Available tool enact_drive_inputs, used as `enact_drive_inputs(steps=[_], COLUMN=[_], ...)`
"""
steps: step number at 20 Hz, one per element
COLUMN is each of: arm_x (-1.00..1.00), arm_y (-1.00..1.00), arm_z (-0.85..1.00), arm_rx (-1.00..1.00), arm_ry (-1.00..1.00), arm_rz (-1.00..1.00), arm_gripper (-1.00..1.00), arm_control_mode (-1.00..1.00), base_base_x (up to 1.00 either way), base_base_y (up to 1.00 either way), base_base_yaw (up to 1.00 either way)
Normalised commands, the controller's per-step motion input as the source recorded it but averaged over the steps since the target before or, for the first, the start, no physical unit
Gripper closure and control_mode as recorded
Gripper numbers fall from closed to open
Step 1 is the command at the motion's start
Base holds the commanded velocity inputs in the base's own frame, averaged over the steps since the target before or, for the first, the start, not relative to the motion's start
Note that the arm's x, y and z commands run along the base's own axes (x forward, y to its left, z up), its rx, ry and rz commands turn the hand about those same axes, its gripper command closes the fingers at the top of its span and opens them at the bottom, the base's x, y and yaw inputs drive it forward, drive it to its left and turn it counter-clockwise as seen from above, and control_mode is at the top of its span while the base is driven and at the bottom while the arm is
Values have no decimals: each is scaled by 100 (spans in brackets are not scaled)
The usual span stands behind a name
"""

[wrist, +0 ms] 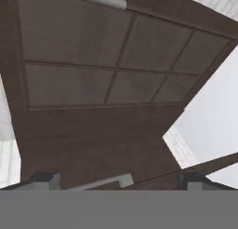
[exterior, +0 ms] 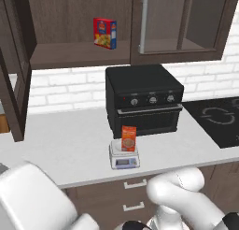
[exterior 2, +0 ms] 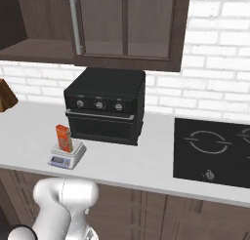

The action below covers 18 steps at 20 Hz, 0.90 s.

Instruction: Pick the boxed food and place it on the digital scale for weighing, and close the cabinet.

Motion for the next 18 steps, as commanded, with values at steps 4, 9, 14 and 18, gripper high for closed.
enact_drive_inputs(steps=[4, 9, 14, 18], arm_x=[43, 58, 45, 45], arm_y=[56, 38, 40, 15], arm_z=[18, 6, -3, -32], arm_rx=[-17, -13, 0, 2], arm_ry=[18, 22, 4, 2], arm_rz=[-16, -18, -24, -25], arm_gripper=[-100, -100, -100, -100], arm_control_mode=[-100, -100, -100, -100], base_base_x=[0, 0, 0, 0], base_base_y=[0, 0, 0, 0], base_base_yaw=[0, 0, 0, 0])
